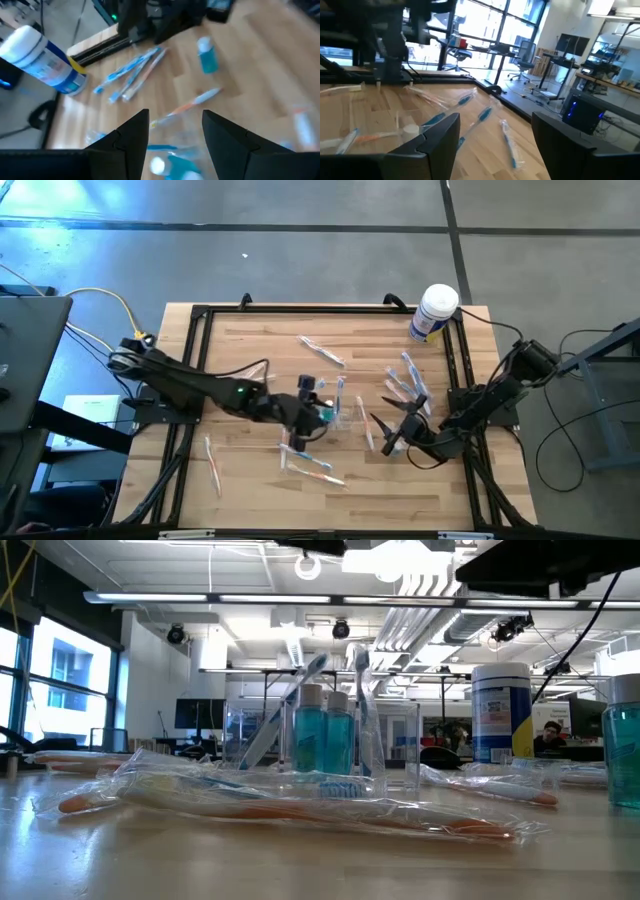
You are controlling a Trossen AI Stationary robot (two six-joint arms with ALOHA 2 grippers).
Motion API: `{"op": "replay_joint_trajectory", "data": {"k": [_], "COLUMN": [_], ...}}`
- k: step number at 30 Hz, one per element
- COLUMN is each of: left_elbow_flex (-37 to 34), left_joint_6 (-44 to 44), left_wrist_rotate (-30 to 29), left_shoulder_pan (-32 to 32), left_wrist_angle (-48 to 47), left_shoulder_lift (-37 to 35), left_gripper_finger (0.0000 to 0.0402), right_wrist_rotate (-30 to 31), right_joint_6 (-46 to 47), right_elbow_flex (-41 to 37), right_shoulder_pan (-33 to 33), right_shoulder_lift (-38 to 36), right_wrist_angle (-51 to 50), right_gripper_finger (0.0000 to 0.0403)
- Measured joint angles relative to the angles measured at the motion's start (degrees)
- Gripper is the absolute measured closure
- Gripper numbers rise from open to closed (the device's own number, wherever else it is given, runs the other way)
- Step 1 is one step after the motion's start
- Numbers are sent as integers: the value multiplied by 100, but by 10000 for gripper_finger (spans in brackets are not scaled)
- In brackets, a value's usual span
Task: Pick & Place toothbrushing station
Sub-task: Put the blue toothbrush into the transparent organizer
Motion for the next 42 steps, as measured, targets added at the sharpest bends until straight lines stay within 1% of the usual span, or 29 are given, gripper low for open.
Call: {"op": "replay_joint_trajectory", "data": {"k": [3, 5, 7, 9, 12, 14, 17, 21, 24, 26, 29, 33, 38, 42], "left_elbow_flex": [2, 2, 2, -1, -1, -1, -2, -193, -450, -731, -1261, -2075, -3099, -3699], "left_joint_6": [-675, -1206, -1631, -2091, -2689, -2806, -2740, -2429, -2544, -2570, -2546, -2532, -2353, -2562], "left_wrist_rotate": [53, 106, 358, 609, 590, 460, 217, -90, -425, -441, -296, -298, -276, -274], "left_shoulder_pan": [-174, -285, -384, -496, -712, -865, -1071, -1286, -1308, -1250, -1135, -967, -665, -317], "left_wrist_angle": [-638, -1311, -2090, -2779, -3340, -3489, -3592, -3599, -3568, -3490, -3230, -2555, -1305, -1053], "left_shoulder_lift": [-302, -493, -641, -704, -742, -756, -756, -756, -812, -930, -1246, -2067, -3353, -4157], "left_gripper_finger": [225, 225, 225, 225, 225, 225, 225, 225, 225, 225, 225, 225, 225, 225], "right_wrist_rotate": [407, 774, 1125, 1151, 1163, 1153, 1159, 1154, 1156, 1159, 1152, 1020, 360, 322], "right_joint_6": [-316, -434, -552, -620, -709, -800, -1150, -1710, -2102, -2194, -2204, -2204, -2131, -2016], "right_elbow_flex": [0, 0, 0, 0, 35, 59, 198, 464, 667, 769, 882, 924, 931, 931], "right_shoulder_pan": [186, 322, 427, 499, 553, 515, 403, 162, 13, -76, -235, -615, -1031, -1139], "right_shoulder_lift": [-134, -288, -419, -509, -631, -694, -738, -750, -750, -750, -750, -750, -748, -748], "right_wrist_angle": [250, 325, 337, 332, 357, 369, 392, 625, 632, 588, 384, 274, -26, -45], "right_gripper_finger": [164, 164, 164, 164, 164, 164, 164, 164, 164, 164, 164, 164, 164, 164]}}
